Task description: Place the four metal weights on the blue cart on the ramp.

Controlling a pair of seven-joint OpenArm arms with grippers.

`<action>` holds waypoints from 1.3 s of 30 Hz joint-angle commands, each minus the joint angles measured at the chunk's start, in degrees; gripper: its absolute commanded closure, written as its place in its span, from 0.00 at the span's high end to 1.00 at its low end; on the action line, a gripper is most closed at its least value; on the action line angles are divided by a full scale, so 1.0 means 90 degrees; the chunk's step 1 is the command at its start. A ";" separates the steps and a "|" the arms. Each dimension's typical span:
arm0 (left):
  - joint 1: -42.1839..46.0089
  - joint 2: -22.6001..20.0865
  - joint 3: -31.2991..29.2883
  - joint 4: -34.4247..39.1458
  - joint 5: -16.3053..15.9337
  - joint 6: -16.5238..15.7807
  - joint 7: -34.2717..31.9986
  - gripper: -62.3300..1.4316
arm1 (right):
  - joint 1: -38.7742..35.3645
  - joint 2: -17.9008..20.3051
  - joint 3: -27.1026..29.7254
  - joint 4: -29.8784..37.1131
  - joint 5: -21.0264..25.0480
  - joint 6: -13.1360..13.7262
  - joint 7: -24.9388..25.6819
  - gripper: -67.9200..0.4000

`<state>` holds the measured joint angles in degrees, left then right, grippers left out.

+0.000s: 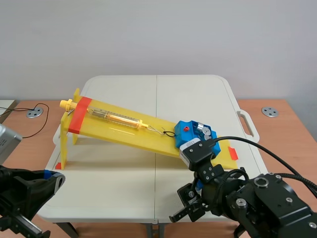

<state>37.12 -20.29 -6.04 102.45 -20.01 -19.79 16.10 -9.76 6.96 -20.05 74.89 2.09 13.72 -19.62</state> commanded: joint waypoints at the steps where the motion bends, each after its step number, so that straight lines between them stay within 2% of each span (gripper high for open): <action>1: -0.0124 0.0068 -0.0073 0.0311 -0.0474 -0.0177 -0.0617 0.07 | 0.0644 -0.0126 -0.0032 0.0228 0.0073 -0.0243 0.0719 0.38; 3: -0.0124 0.0068 -0.0073 0.0311 -0.0474 -0.0177 -0.0617 0.07 | 0.0648 -0.0126 -0.0032 0.0180 0.0073 -0.0245 0.0724 0.38; 6: -0.0124 0.0068 -0.0073 0.0311 -0.0474 -0.0177 -0.0617 0.07 | 0.0644 -0.0124 -0.0029 0.0170 0.0073 -0.0267 0.0675 0.31; 16: -0.0124 0.0068 -0.0073 0.0311 -0.0474 -0.0177 -0.0617 0.07 | 0.0644 -0.0092 -0.0029 0.0165 -0.0068 -0.0386 0.0401 0.03; 22: -0.0124 0.0068 -0.0073 0.0311 -0.0474 -0.0177 -0.0617 0.07 | 0.0627 0.0024 -0.0012 0.0316 0.0010 -0.0384 0.0287 0.02; 28: -0.0124 0.0066 -0.0073 0.0311 -0.0474 -0.0177 -0.0614 0.07 | 0.0255 0.0413 0.0046 0.1503 0.0415 -0.0384 -0.0090 0.02; 33: -0.0124 0.0066 -0.0073 0.0311 -0.0474 -0.0177 -0.0614 0.07 | -0.0294 0.0697 0.0471 0.2618 0.0801 -0.0372 -0.0408 0.02; 39: -0.0124 0.0066 -0.0073 0.0311 -0.0474 -0.0177 -0.0614 0.07 | -0.0906 0.1015 0.1185 0.3670 0.1399 -0.0015 -0.0833 0.02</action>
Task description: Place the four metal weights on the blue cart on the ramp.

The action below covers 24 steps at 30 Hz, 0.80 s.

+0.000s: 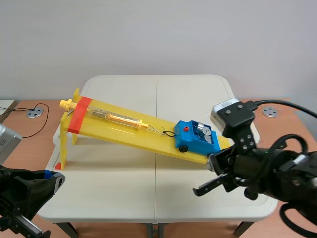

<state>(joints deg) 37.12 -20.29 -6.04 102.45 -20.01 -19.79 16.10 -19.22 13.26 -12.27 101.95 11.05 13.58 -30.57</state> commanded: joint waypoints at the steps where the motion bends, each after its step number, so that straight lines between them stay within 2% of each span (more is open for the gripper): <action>1: -0.0124 0.0066 -0.0073 0.0311 -0.0474 -0.0177 -0.0614 0.07 | 0.0066 0.0369 0.0459 0.0823 0.0498 0.0000 0.0299 0.02; 5: -0.0124 0.0066 -0.0073 0.0311 -0.0474 -0.0177 -0.0614 0.07 | -0.0182 0.0505 0.1042 0.1387 0.0733 0.0051 0.0019 0.02; 8: -0.0124 0.0066 -0.0073 0.0311 -0.0474 -0.0177 -0.0617 0.07 | -0.0231 0.0517 0.1389 0.1719 0.0716 0.0112 -0.0172 0.02; 10: -0.0124 0.0066 -0.0073 0.0311 -0.0474 -0.0177 -0.0614 0.07 | -0.0209 0.0517 0.1494 0.1802 0.0651 0.0112 -0.0102 0.02; 15: -0.0124 0.0066 -0.0073 0.0311 -0.0474 -0.0177 -0.0614 0.07 | 0.0005 0.0444 0.1455 0.1768 0.0600 0.0087 0.0061 0.02; 18: -0.0124 0.0066 -0.0073 0.0311 -0.0474 -0.0177 -0.0614 0.07 | 0.0291 0.0338 0.1372 0.1634 0.0389 -0.0061 0.0083 0.02; 22: -0.0124 0.0066 -0.0073 0.0311 -0.0474 -0.0177 -0.0617 0.07 | 0.0758 0.0136 0.1156 0.1302 0.0204 -0.0090 0.0165 0.02; 24: -0.0124 0.0066 -0.0073 0.0311 -0.0474 -0.0177 -0.0617 0.07 | 0.0996 0.0015 0.0993 0.1115 0.0068 -0.0231 0.0172 0.02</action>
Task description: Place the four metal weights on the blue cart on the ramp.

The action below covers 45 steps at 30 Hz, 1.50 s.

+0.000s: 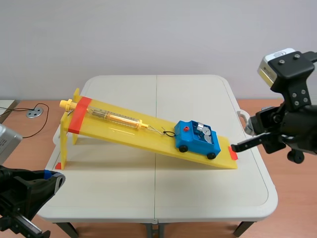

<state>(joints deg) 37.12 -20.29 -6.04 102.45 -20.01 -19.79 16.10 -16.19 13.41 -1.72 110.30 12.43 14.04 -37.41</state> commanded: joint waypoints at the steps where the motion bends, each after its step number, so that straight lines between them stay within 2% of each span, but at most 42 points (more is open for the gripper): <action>1: -0.0124 0.0066 -0.0073 0.0311 -0.0474 -0.0177 -0.0617 0.07 | 0.0772 -0.0068 -0.0255 0.0092 -0.0155 -0.0308 0.0935 0.02; 9: -0.0124 0.0066 -0.0073 0.0311 -0.0474 -0.0177 -0.0614 0.07 | 0.1574 -0.0476 -0.0765 -0.0753 -0.0670 -0.0590 0.1049 0.02; 22: -0.0124 0.0068 -0.0073 0.0311 -0.0474 -0.0177 -0.0614 0.07 | 0.2380 -0.0733 -0.1375 -0.1746 -0.1124 -0.0801 0.1241 0.02; 45: -0.0124 0.0068 -0.0073 0.0311 -0.0476 -0.0180 -0.0614 0.07 | 0.2742 -0.0981 -0.1967 -0.2531 -0.1717 -0.0969 0.1506 0.02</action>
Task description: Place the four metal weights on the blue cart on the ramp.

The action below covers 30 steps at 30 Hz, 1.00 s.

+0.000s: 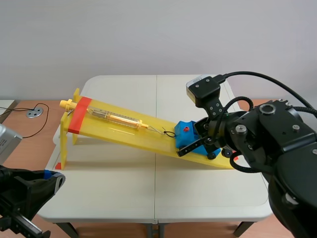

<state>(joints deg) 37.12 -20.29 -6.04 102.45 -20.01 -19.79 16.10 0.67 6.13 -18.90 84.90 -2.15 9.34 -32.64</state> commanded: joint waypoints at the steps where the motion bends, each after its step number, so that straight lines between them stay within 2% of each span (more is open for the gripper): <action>1: -0.0124 0.0068 -0.0073 0.0311 -0.0476 -0.0180 -0.0614 0.07 | 0.0896 -0.0192 -0.0073 0.0262 -0.0097 -0.0447 0.0976 0.02; 6: -0.0124 0.0068 -0.0073 0.0311 -0.0476 -0.0180 -0.0614 0.07 | 0.0899 -0.0206 -0.0075 0.0255 -0.0097 -0.0442 0.0984 0.02; 11: -0.0124 0.0068 -0.0073 0.0311 -0.0476 -0.0180 -0.0617 0.07 | 0.0896 -0.0206 -0.0075 0.0257 -0.0041 -0.0389 0.0974 0.25; 16: -0.0124 0.0068 -0.0073 0.0311 -0.0476 -0.0180 -0.0617 0.07 | 0.0877 -0.0160 -0.0066 0.0413 0.0393 -0.0369 0.0765 0.30; 19: -0.0124 0.0068 -0.0073 0.0311 -0.0474 -0.0180 -0.0617 0.07 | 0.0777 -0.0029 0.0000 0.0748 0.0685 -0.0369 0.0610 0.29; 24: -0.0126 0.0068 -0.0073 0.0321 -0.0474 -0.0287 -0.0614 0.07 | 0.0418 0.0364 0.0308 0.1571 0.0797 -0.0376 0.0328 0.04; 25: -0.0126 0.0068 -0.0073 0.0338 -0.0474 -0.0333 -0.0614 0.07 | 0.0325 0.0476 0.0389 0.1717 0.0848 -0.0376 0.0287 0.01; 28: -0.0126 0.0085 -0.0073 0.0529 -0.0464 -0.0605 -0.0610 0.07 | -0.0005 0.0855 0.0653 0.2059 0.1161 -0.0369 0.0282 0.01; 30: -0.0126 0.0209 -0.0073 0.0770 -0.0301 -0.0639 -0.0610 0.07 | -0.0265 0.1103 0.0850 0.2227 0.1394 -0.0313 0.0282 0.01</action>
<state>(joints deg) 37.12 -20.14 -6.04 102.74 -19.90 -22.33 16.12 -3.53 11.75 -14.15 98.24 7.42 9.21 -35.03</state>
